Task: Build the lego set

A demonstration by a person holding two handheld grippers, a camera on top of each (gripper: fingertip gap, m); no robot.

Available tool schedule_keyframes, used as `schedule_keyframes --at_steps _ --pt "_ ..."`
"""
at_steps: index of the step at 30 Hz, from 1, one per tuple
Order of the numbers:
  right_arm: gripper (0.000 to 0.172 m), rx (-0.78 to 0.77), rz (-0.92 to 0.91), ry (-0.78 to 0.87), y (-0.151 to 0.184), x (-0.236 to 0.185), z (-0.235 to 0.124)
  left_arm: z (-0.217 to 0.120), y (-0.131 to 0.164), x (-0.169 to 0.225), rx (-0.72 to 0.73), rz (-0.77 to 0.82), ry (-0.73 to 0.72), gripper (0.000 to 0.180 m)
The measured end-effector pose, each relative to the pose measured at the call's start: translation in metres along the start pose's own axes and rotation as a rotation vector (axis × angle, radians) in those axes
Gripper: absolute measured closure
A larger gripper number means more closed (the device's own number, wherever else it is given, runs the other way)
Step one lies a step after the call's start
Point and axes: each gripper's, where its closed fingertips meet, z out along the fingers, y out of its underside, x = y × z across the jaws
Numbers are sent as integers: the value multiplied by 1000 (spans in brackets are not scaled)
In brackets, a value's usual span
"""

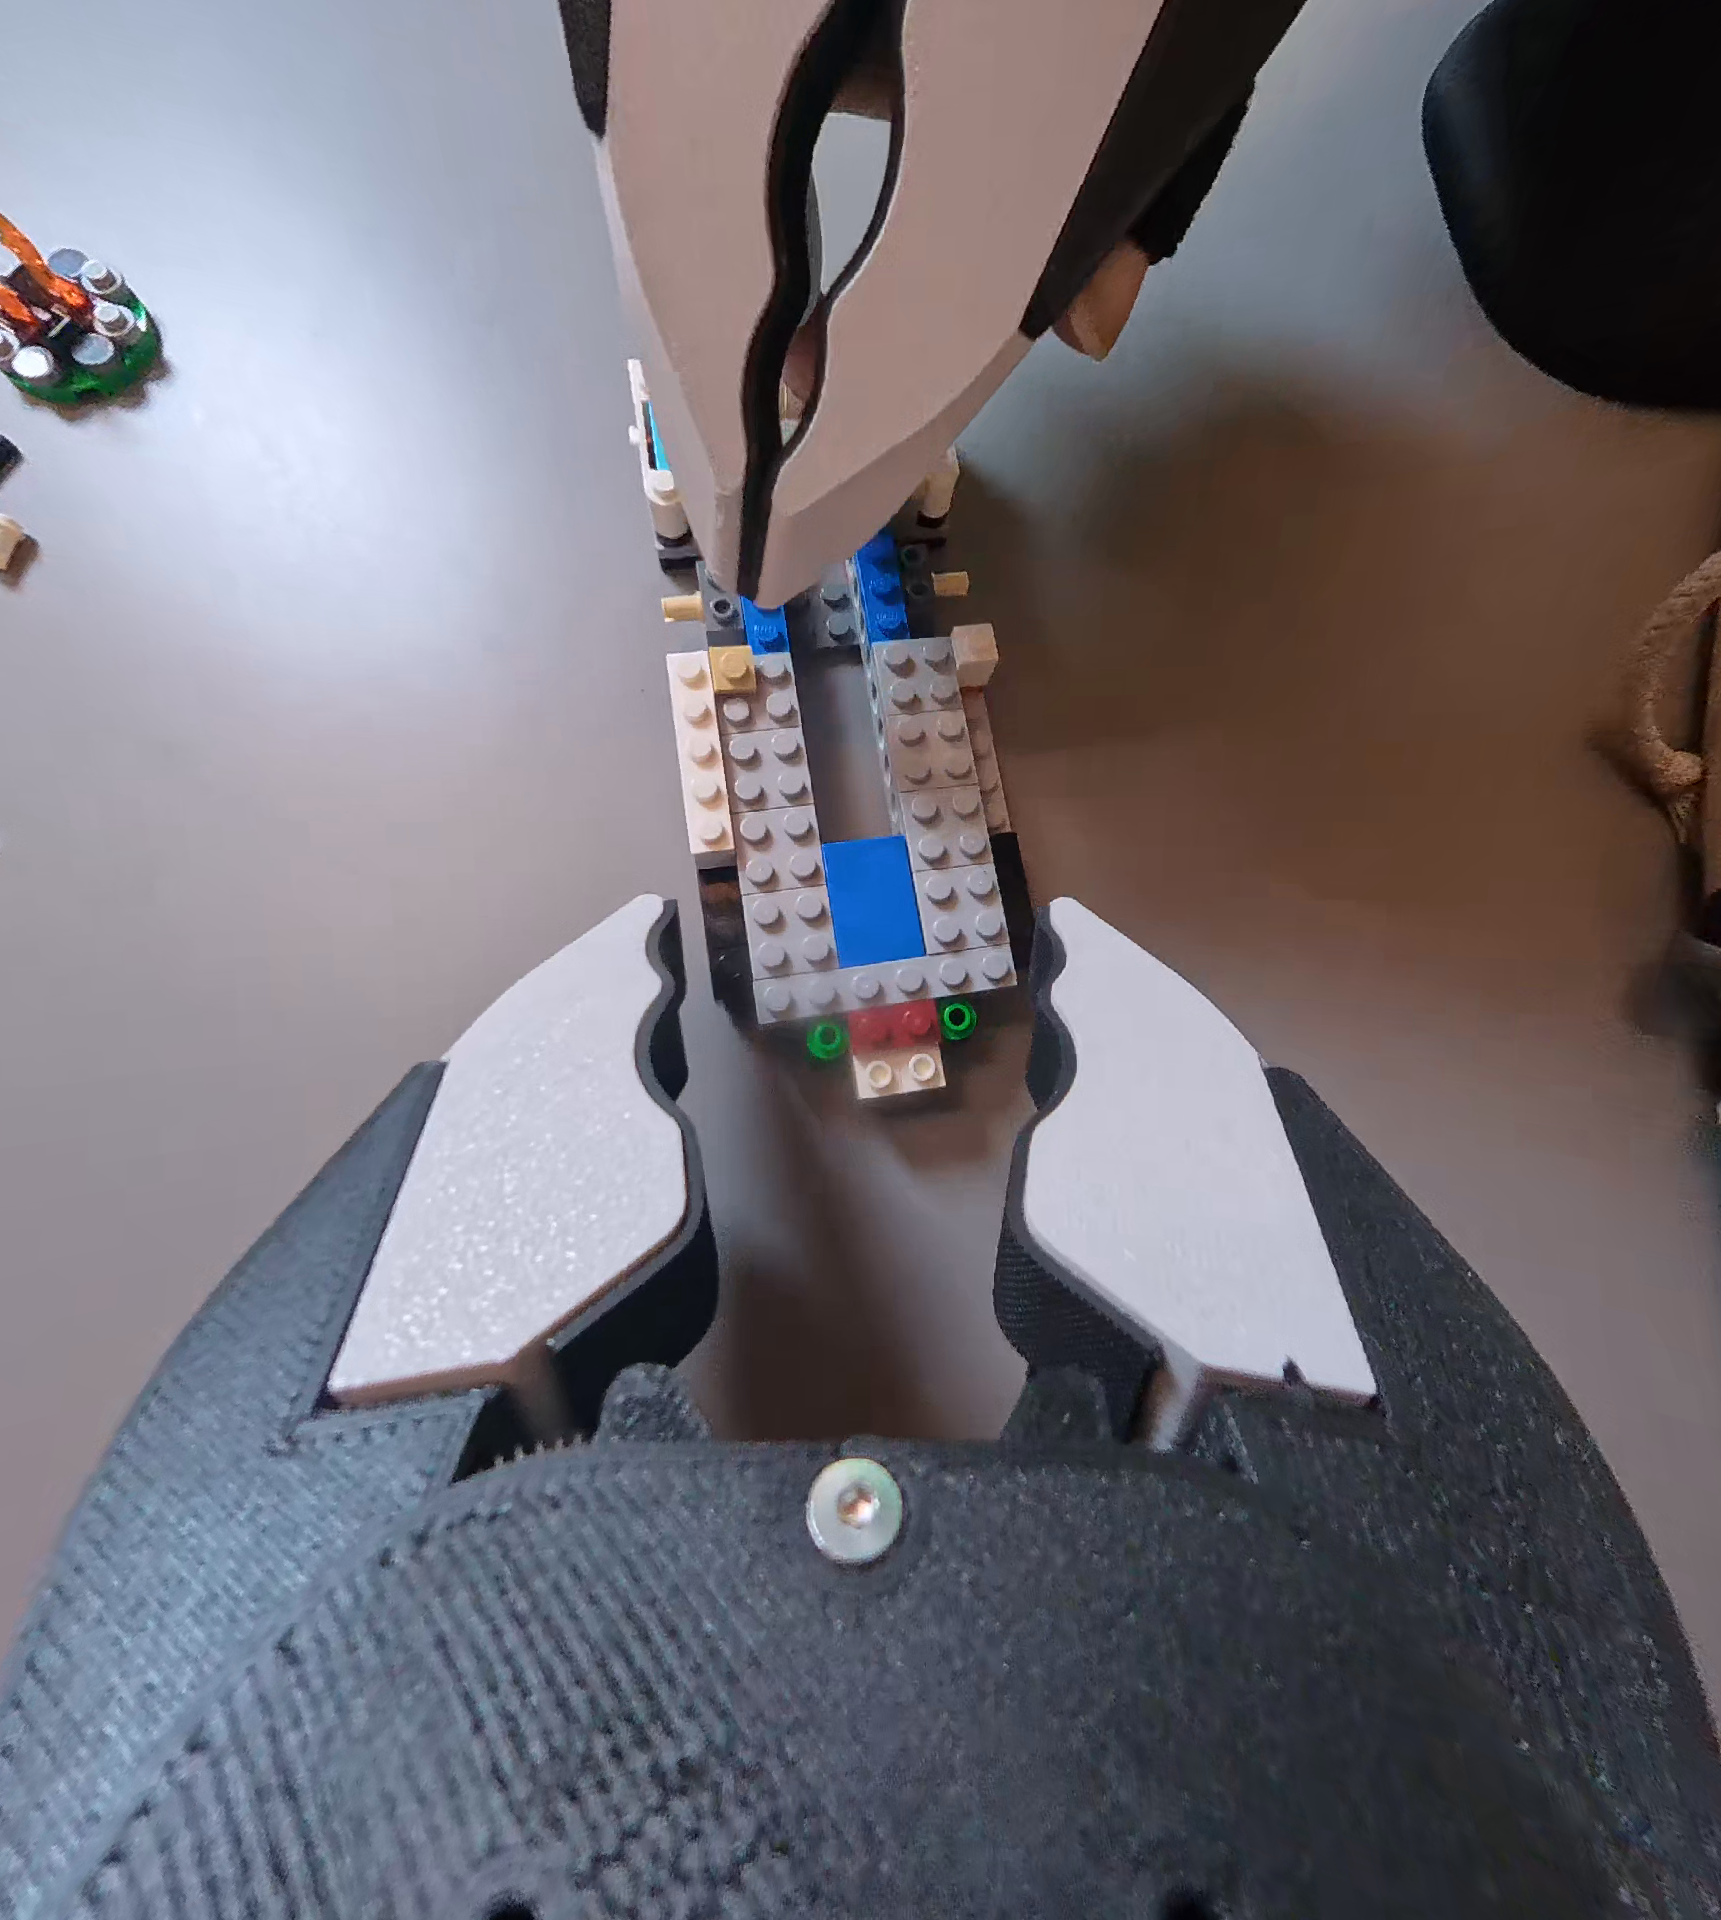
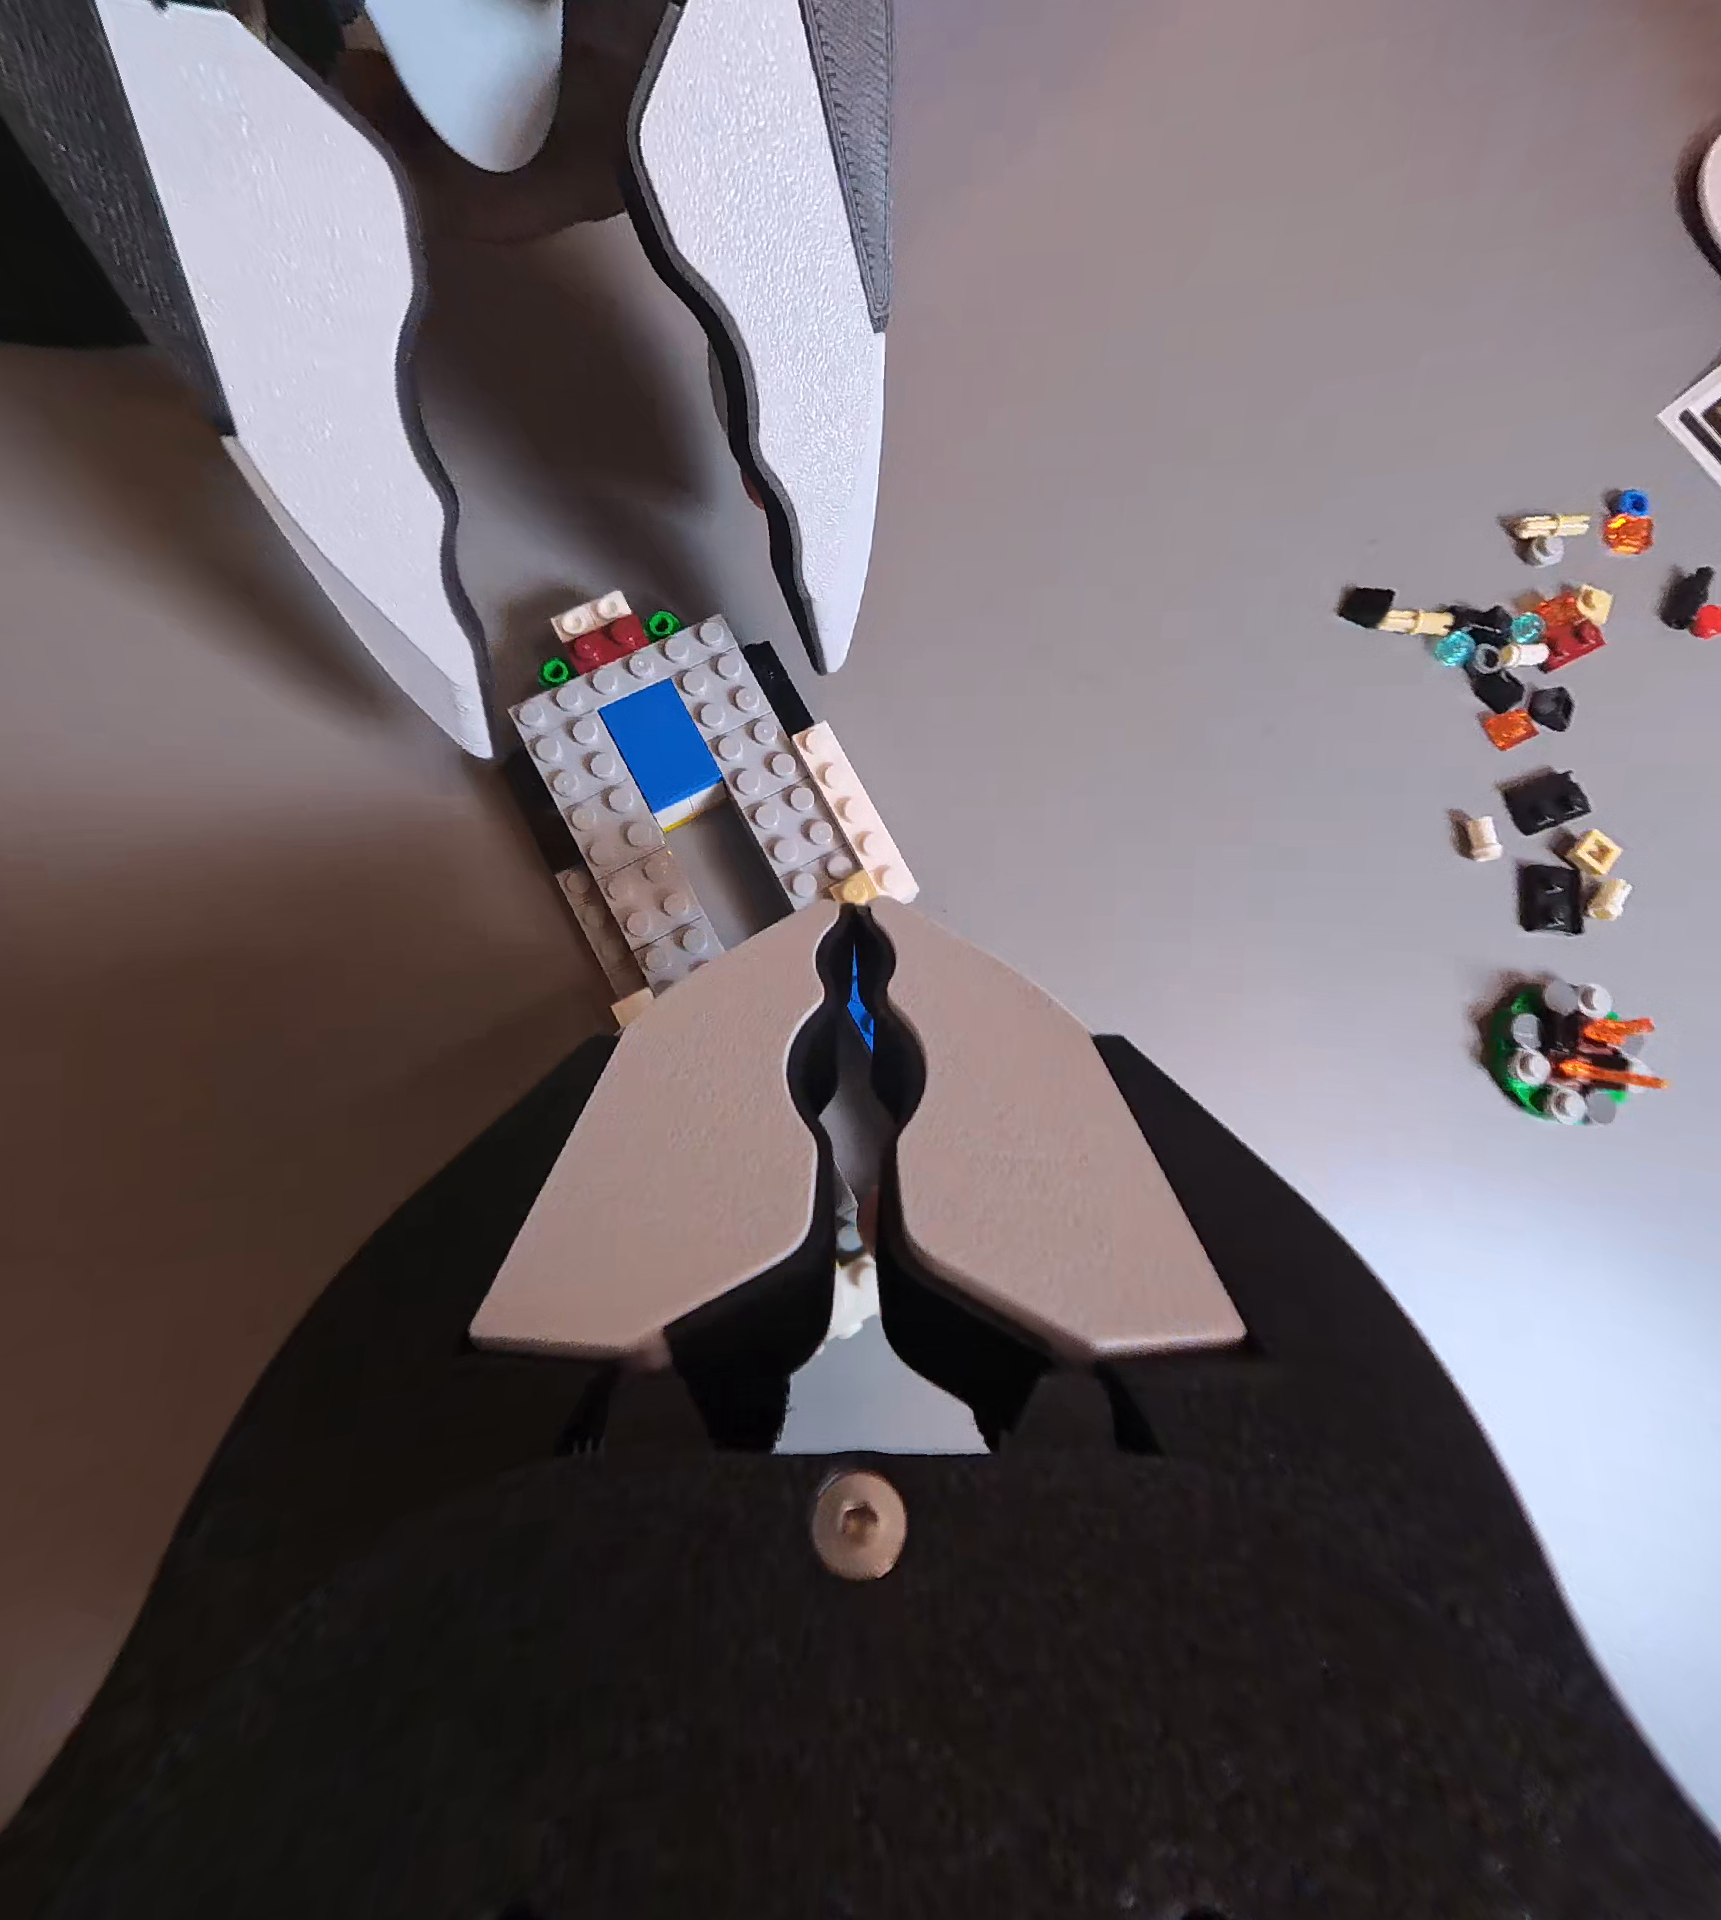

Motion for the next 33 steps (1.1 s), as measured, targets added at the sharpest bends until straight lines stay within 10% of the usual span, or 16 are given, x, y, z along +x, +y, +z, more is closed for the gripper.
schedule_keyframes --at_steps 33 --pt "171 -245 61 -92 6 0 13 8 9 1 -32 7 -15 120"
